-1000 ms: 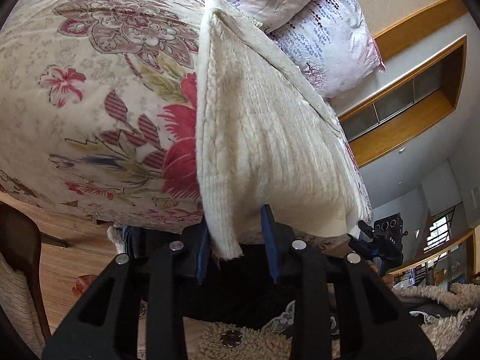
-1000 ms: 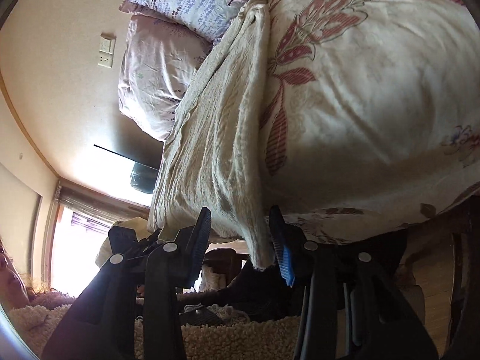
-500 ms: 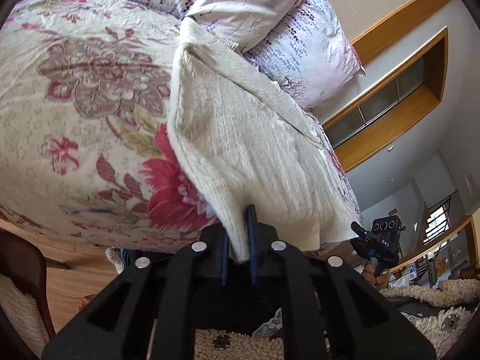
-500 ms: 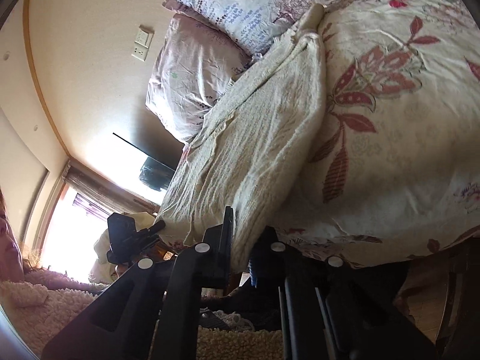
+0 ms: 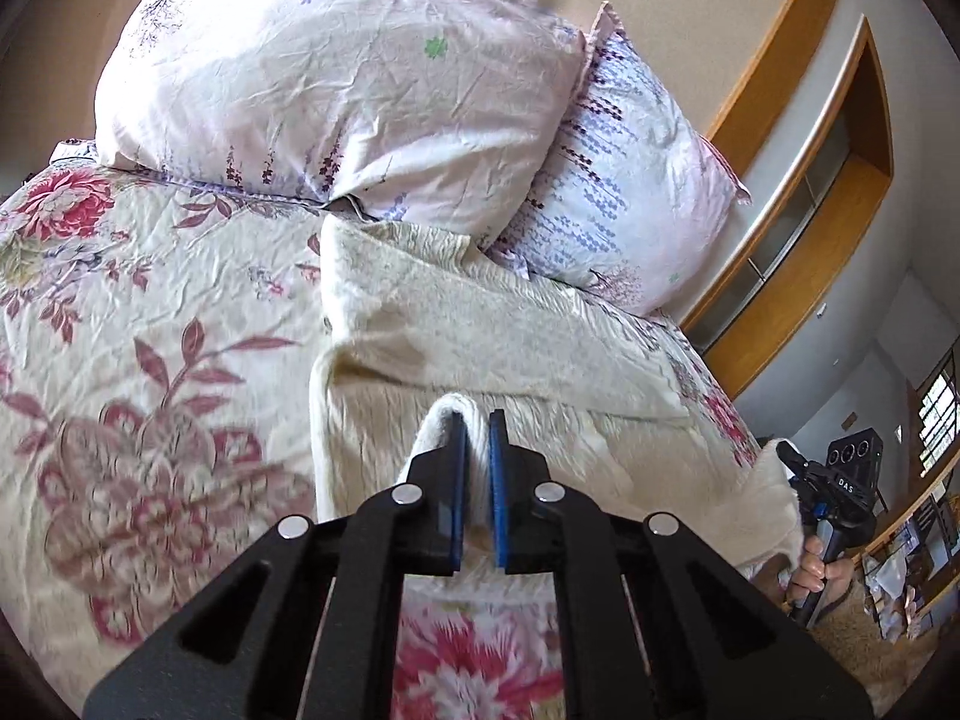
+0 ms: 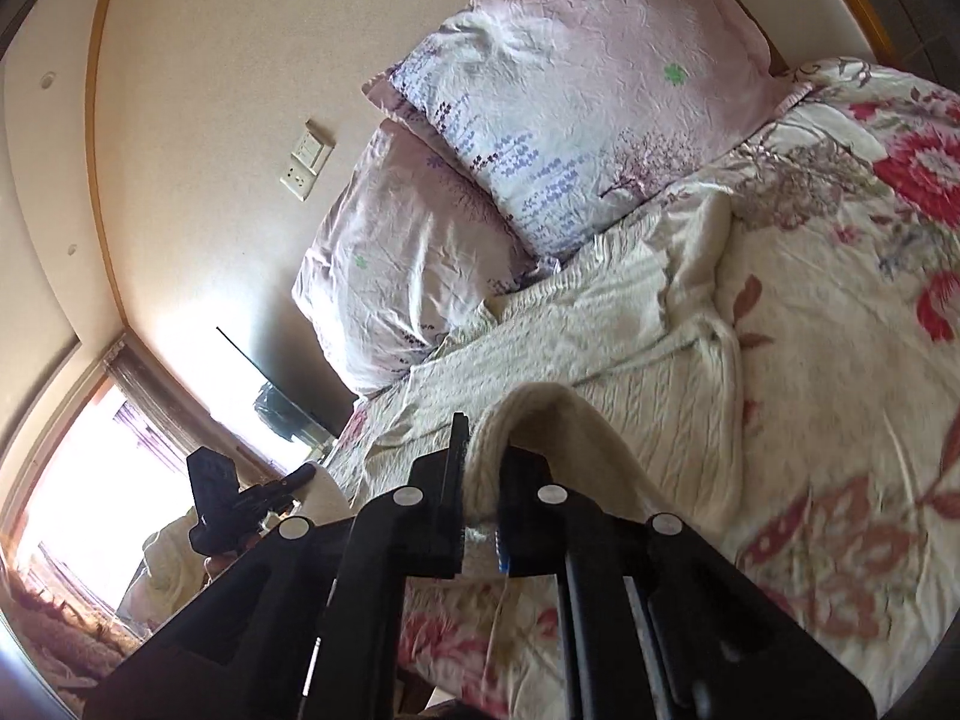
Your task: Fold small clothes
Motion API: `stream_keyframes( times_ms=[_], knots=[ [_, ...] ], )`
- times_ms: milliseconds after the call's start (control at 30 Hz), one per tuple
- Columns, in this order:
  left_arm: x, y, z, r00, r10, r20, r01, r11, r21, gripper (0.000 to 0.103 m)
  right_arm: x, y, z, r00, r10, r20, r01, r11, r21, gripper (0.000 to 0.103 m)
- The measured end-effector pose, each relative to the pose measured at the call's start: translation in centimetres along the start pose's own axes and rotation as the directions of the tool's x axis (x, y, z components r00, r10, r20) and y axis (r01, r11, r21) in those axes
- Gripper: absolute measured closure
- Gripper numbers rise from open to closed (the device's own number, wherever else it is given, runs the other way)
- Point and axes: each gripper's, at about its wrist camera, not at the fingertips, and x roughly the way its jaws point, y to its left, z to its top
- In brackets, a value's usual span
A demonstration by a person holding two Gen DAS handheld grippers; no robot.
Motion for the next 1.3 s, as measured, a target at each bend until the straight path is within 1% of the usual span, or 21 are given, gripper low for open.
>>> stream_keyframes(
  times_ms=[200, 300, 367, 567, 600, 667, 733, 833, 867, 900, 933, 967, 1000, 1033, 1067, 1100, 1167, 1200, 1300],
  knots=[
    [4.7, 2.4, 5.2, 0.997, 0.058, 0.041, -0.055, 0.995, -0.084, 0.097, 4.7, -2.0, 5.5, 0.996, -0.064, 0.057, 0.062, 0.998, 0.021, 0.096],
    [6.8, 3.5, 7.3, 0.997, 0.063, 0.034, -0.058, 0.989, -0.137, 0.097, 6.9, -3.0, 7.7, 0.994, -0.091, 0.066, 0.089, 0.996, 0.031, 0.096],
    [7.9, 4.0, 8.6, 0.996, 0.080, 0.040, -0.073, 0.986, -0.151, 0.097, 8.2, -3.7, 9.0, 0.991, -0.110, 0.070, 0.107, 0.993, 0.041, 0.096],
    [10.6, 5.7, 11.8, 0.991, 0.099, 0.084, -0.079, 0.974, -0.213, 0.097, 11.1, -5.7, 12.4, 0.985, -0.134, 0.112, 0.125, 0.989, 0.083, 0.096],
    [11.3, 6.0, 12.3, 0.991, 0.111, 0.076, -0.092, 0.971, -0.220, 0.097, 11.7, -6.3, 12.9, 0.983, -0.147, 0.110, 0.137, 0.986, 0.101, 0.096],
    [13.2, 6.6, 12.9, 0.989, 0.144, 0.045, -0.130, 0.964, -0.232, 0.097, 13.4, -7.8, 13.4, 0.977, -0.197, 0.076, 0.185, 0.973, 0.141, 0.096],
    [15.0, 7.5, 13.2, 0.984, 0.176, 0.013, -0.167, 0.956, -0.240, 0.097, 15.0, -9.3, 13.4, 0.967, -0.254, 0.033, 0.244, 0.953, 0.177, 0.096],
    [16.8, 8.6, 13.3, 0.980, 0.196, -0.038, -0.199, 0.945, -0.260, 0.097, 16.8, -11.4, 13.0, 0.952, -0.302, -0.040, 0.302, 0.918, 0.257, 0.095],
    [17.1, 8.9, 13.3, 0.981, 0.187, -0.056, -0.195, 0.943, -0.271, 0.097, 17.1, -11.9, 12.8, 0.951, -0.301, -0.066, 0.307, 0.908, 0.284, 0.094],
    [17.0, 9.0, 13.2, 0.983, 0.172, -0.062, -0.183, 0.943, -0.278, 0.096, 17.2, -12.1, 12.8, 0.953, -0.290, -0.085, 0.302, 0.904, 0.302, 0.084],
    [16.6, 9.0, 13.1, 0.985, 0.161, -0.054, -0.170, 0.946, -0.276, 0.086, 17.0, -12.0, 12.9, 0.954, -0.284, -0.092, 0.299, 0.906, 0.300, 0.064],
    [15.9, 8.9, 13.0, 0.988, 0.148, -0.038, -0.153, 0.952, -0.265, 0.079, 16.4, -11.6, 13.1, 0.953, -0.292, -0.075, 0.302, 0.912, 0.278, 0.053],
    [15.1, 8.7, 12.9, 0.989, 0.144, -0.022, -0.144, 0.957, -0.253, 0.065, 15.5, -10.9, 13.4, 0.950, -0.310, -0.039, 0.310, 0.919, 0.243, 0.038],
    [14.3, 8.6, 12.8, 0.990, 0.140, -0.010, -0.139, 0.961, -0.240, 0.058, 14.6, -10.1, 13.7, 0.943, -0.333, 0.006, 0.325, 0.925, 0.196, 0.036],
    [13.8, 8.5, 12.8, 0.991, 0.136, -0.009, -0.135, 0.966, -0.223, 0.056, 13.9, -9.5, 14.1, 0.935, -0.352, 0.036, 0.343, 0.928, 0.148, 0.036],
    [13.5, 8.5, 12.8, 0.991, 0.132, -0.022, -0.134, 0.970, -0.201, 0.056, 13.5, -9.0, 14.4, 0.929, -0.367, 0.047, 0.361, 0.927, 0.104, 0.037],
    [13.6, 8.3, 12.8, 0.988, 0.148, -0.050, -0.154, 0.976, -0.157, 0.056, 13.4, -8.8, 15.0, 0.916, -0.402, 0.024, 0.400, 0.915, 0.058, 0.039],
    [13.9, 8.1, 12.8, 0.985, 0.157, -0.065, -0.165, 0.977, -0.133, 0.056, 13.7, -9.0, 15.2, 0.915, -0.403, 0.001, 0.403, 0.914, 0.049, 0.046],
    [15.2, 7.7, 12.6, 0.980, 0.167, -0.110, -0.177, 0.980, -0.089, 0.057, 15.3, -9.3, 15.4, 0.903, -0.425, -0.066, 0.426, 0.904, 0.005, 0.052]
  ],
)
